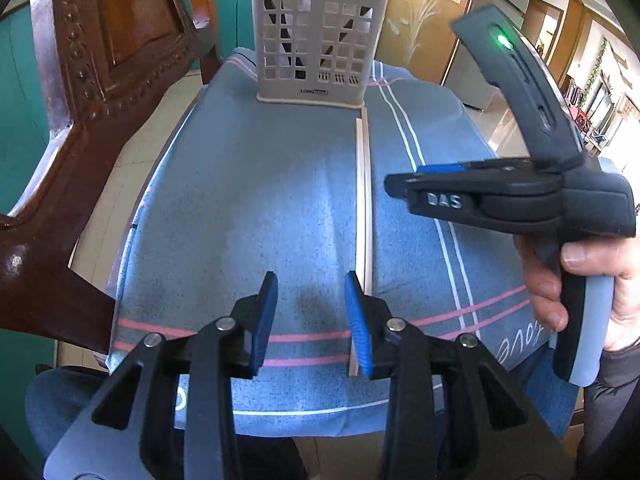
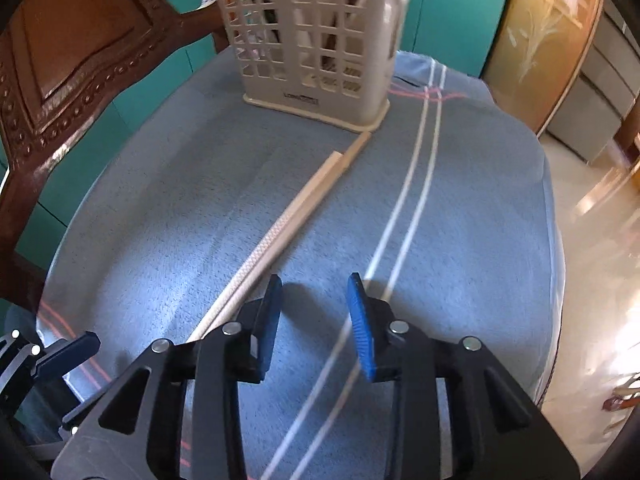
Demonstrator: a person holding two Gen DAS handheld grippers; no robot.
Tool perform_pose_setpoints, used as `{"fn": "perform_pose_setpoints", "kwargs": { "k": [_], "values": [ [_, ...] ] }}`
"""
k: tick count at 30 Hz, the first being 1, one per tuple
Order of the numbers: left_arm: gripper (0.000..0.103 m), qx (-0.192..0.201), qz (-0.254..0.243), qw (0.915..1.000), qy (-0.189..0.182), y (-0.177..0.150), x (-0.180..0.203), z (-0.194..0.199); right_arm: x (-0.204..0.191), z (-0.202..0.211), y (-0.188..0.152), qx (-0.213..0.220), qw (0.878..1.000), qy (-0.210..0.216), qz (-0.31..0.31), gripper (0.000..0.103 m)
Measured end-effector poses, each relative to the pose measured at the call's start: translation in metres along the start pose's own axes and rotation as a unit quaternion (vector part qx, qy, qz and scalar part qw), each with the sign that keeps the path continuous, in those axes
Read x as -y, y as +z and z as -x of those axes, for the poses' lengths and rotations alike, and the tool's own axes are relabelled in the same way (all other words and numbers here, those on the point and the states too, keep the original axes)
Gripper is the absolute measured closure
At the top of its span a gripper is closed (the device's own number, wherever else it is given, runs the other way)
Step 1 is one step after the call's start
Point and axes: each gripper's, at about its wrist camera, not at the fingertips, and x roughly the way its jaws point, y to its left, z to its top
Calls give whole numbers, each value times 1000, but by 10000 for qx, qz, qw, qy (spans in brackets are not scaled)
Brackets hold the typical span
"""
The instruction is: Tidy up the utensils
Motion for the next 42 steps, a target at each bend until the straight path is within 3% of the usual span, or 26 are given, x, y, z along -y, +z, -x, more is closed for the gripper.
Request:
{"fn": "perform_pose_setpoints", "kwargs": {
  "k": [2,6,10,13,24,30,36,38,42],
  "values": [
    [68,-34,3,10000,4,-1,0,-1,-6,0,-1,25,9998,109,136,92],
    [68,-83,12,10000,0,-2,0,-5,-12,3,-6,-7,9988,76,480,98],
    [68,-104,29,9999,-6,-1,-2,-6,-9,10,-16,-56,9967,-130,805,98],
    [67,-128,58,9999,-10,-2,-4,-7,4,14,-19,-134,9973,-291,657,98],
    [65,-193,73,9998,-60,-3,-2,-12,49,12,-10,-126,9955,376,-865,90],
    [65,-192,89,9998,-63,-4,-2,-12,47,9,-1,-123,9935,609,-952,89],
    [65,-185,84,9998,-44,-4,-1,-14,57,-19,41,-75,9830,821,-1638,82],
    [64,-188,72,9998,-49,-4,-1,-14,63,-33,61,-21,9800,691,-1869,82],
    [64,-198,61,9998,-45,-4,-1,-14,62,-53,87,222,9863,50,-1633,83]
  ]
}}
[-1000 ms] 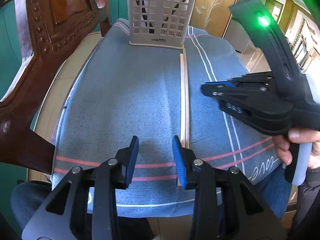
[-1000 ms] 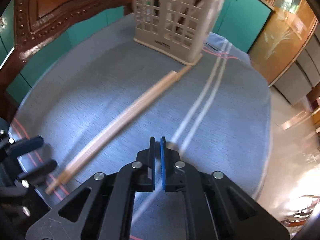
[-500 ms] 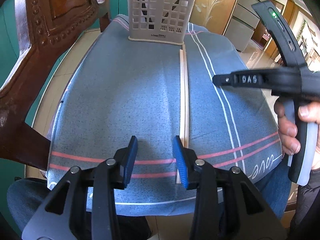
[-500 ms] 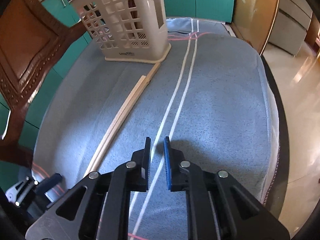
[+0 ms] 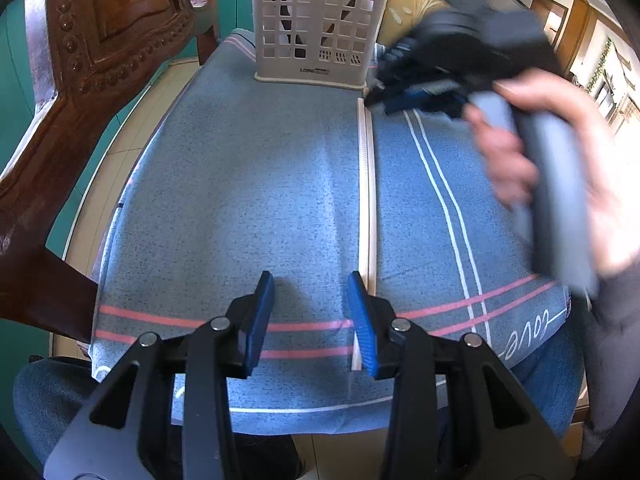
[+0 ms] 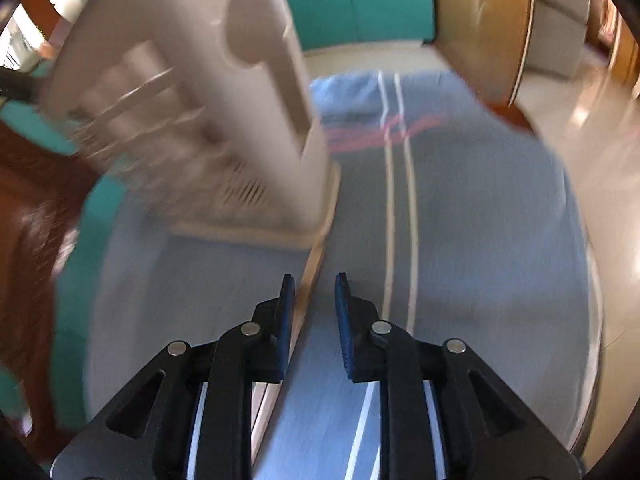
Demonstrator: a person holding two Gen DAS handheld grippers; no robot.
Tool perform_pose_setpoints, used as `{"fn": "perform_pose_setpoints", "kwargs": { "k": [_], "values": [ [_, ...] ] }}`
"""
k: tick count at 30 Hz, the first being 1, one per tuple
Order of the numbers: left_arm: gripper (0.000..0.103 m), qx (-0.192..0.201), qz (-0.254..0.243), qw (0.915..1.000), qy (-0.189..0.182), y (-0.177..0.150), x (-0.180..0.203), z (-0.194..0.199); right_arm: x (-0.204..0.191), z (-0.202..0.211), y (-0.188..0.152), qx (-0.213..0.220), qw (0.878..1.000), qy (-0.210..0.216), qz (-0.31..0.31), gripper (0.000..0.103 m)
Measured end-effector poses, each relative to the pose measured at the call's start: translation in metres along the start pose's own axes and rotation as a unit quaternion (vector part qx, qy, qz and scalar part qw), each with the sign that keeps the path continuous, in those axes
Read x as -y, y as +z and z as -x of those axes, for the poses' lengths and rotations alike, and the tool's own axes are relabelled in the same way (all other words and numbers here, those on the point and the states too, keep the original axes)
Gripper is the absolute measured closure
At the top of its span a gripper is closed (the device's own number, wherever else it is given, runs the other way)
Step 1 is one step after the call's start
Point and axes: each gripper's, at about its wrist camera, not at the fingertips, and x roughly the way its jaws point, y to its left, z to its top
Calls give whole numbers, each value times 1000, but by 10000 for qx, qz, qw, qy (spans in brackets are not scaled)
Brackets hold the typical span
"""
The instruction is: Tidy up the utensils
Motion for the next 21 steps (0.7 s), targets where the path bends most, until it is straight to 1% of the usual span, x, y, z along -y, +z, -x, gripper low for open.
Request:
{"fn": "perform_pose_setpoints", "kwargs": {
  "k": [1,2,4,5,7,9,10,12,15,17,19,21],
  "values": [
    [64,-4,0,10000,-3,0,0,0,-4,-2,3,-19,9998,-134,175,85],
    [64,-9,-1,10000,-6,0,1,0,-7,-2,2,-69,9995,-153,280,90],
    [64,-15,-2,10000,3,-1,1,1,-10,0,-2,-170,9983,-23,557,91],
    [64,-14,-3,10000,14,-2,1,1,-12,3,-7,-191,9966,8,796,91],
    [64,-8,6,10000,13,-3,0,1,-14,11,-20,-219,9906,57,1346,92],
    [64,-7,26,10000,14,-1,0,-1,-10,18,-26,-268,9858,134,1651,92],
    [64,-3,38,10000,13,1,-1,-2,-7,21,-29,-295,9855,168,1663,92],
    [64,-3,60,10000,-10,6,-2,-2,8,31,-35,-341,9894,257,1391,92],
    [64,49,17,9999,-112,20,1,-5,33,45,-43,-308,9944,523,860,86],
    [64,78,-51,9998,-146,30,5,-10,46,50,-49,-366,9951,578,707,84],
    [64,43,-93,9997,-199,43,10,-17,47,56,-59,-397,9952,647,624,81],
    [64,-56,-186,9997,-141,54,17,-29,50,61,-71,-403,9953,677,565,75]
  ]
}}
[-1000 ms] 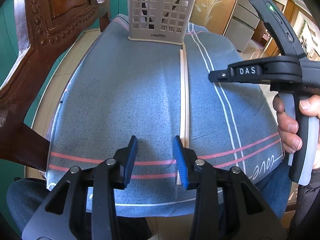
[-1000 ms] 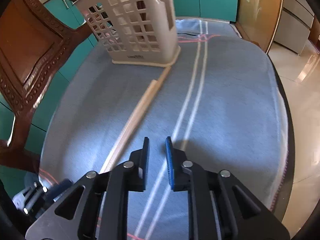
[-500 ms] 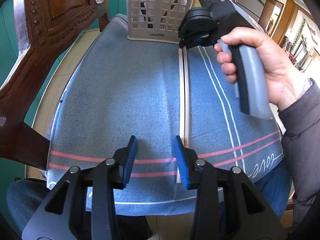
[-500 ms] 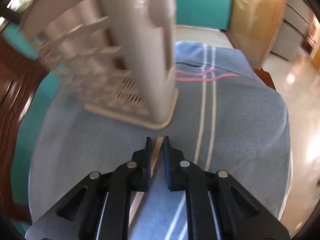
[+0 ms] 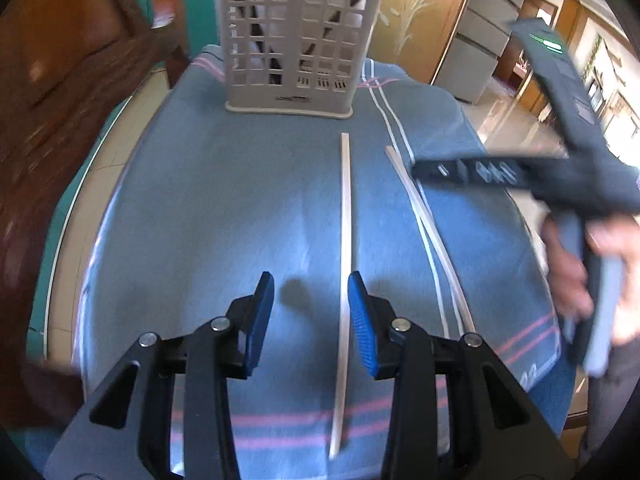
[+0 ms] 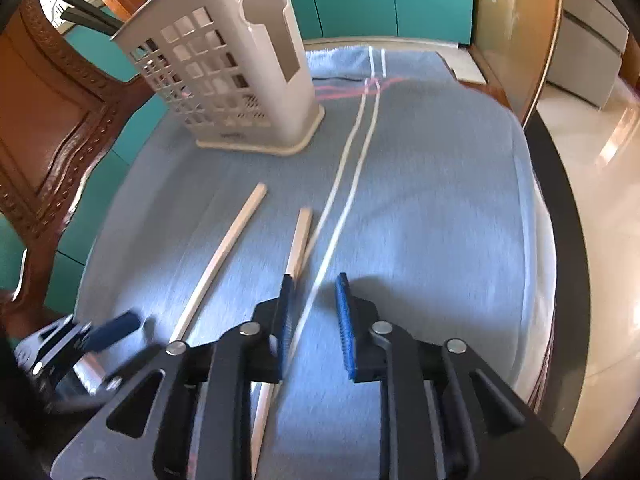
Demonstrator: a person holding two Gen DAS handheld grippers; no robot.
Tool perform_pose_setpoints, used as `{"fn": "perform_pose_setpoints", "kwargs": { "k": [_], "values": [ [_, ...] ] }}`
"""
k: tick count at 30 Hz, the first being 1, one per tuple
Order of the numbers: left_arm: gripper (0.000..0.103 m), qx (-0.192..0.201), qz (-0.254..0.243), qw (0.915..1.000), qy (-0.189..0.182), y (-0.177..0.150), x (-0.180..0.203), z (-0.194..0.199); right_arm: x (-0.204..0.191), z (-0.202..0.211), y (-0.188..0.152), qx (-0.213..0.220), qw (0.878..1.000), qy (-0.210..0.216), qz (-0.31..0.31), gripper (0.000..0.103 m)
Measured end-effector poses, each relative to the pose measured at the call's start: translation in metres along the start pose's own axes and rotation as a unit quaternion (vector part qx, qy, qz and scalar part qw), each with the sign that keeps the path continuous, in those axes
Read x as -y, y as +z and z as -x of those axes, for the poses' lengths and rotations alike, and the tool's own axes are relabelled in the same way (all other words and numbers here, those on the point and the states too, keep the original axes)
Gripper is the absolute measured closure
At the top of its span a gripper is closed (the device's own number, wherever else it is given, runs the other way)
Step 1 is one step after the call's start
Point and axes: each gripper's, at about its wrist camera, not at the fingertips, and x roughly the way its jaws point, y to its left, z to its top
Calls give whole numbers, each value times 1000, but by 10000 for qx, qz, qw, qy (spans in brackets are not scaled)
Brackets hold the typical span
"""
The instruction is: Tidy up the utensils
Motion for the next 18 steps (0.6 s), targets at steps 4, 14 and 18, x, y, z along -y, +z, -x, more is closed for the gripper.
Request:
{"fn": "perform_pose_setpoints", "kwargs": {
  "k": [4,14,18],
  "values": [
    [68,-56,-171,9996,204,3,11,-11,-2,5,-15,71,9999,-131,53,72],
    [94,-137,-48,9986,504,-14,5,0,-28,6,-16,190,9990,-231,345,70],
    [94,-200,49,9989,429,-14,0,4,-34,-5,-15,100,9967,-644,482,70]
  ]
}}
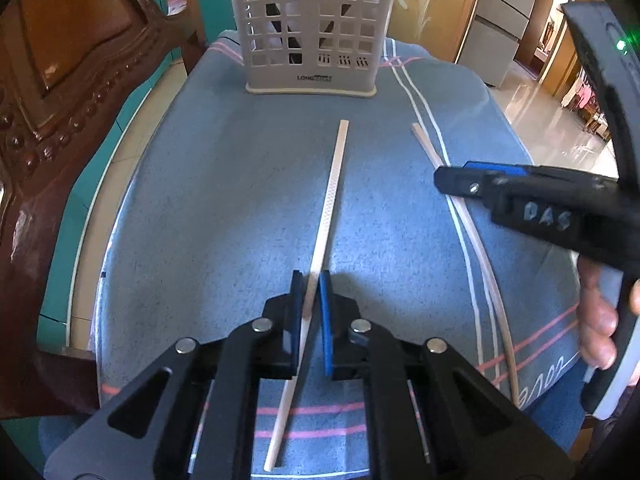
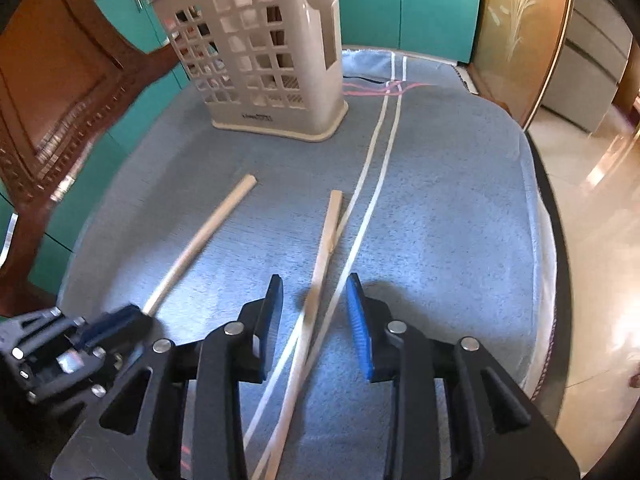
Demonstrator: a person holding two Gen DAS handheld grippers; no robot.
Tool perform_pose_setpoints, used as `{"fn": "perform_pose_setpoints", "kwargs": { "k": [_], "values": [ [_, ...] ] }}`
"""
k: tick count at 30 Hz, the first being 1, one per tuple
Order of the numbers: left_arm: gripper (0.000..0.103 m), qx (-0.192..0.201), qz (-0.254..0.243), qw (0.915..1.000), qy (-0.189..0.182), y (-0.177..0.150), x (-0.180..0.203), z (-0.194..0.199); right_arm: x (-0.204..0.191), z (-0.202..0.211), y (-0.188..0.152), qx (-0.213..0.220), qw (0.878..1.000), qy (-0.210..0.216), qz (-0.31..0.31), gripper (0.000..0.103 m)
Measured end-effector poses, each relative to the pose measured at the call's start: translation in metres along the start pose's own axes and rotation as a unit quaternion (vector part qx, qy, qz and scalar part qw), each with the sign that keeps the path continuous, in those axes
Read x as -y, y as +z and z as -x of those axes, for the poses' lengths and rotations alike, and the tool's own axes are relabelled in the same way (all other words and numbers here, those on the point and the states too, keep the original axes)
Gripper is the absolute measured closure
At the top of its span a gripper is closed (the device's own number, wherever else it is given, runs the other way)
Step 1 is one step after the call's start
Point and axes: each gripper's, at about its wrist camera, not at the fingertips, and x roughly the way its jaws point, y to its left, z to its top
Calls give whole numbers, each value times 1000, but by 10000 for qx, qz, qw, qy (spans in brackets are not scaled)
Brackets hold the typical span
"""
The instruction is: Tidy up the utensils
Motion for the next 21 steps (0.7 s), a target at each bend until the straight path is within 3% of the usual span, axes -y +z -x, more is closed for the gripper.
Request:
{"fn": "perform_pose_setpoints", "kwargs": {
  "k": [7,15,18,21],
  "values": [
    [85,-15,-38,9999,103,38,-9,-26,-10,-5,-2,55,9988,-409,270,68],
    [81,-129,-58,9999,27,82,-10,-40,-7,-9,-4,170,9992,-293,219,64],
    [69,-158,-151,9998,-14,97,-7,-46,-8,-9,-4,190,9989,-349,245,62],
    [68,-379,-437,9982,124,109,3,-66,-9,-9,-5,232,9987,-362,272,62]
  ]
}}
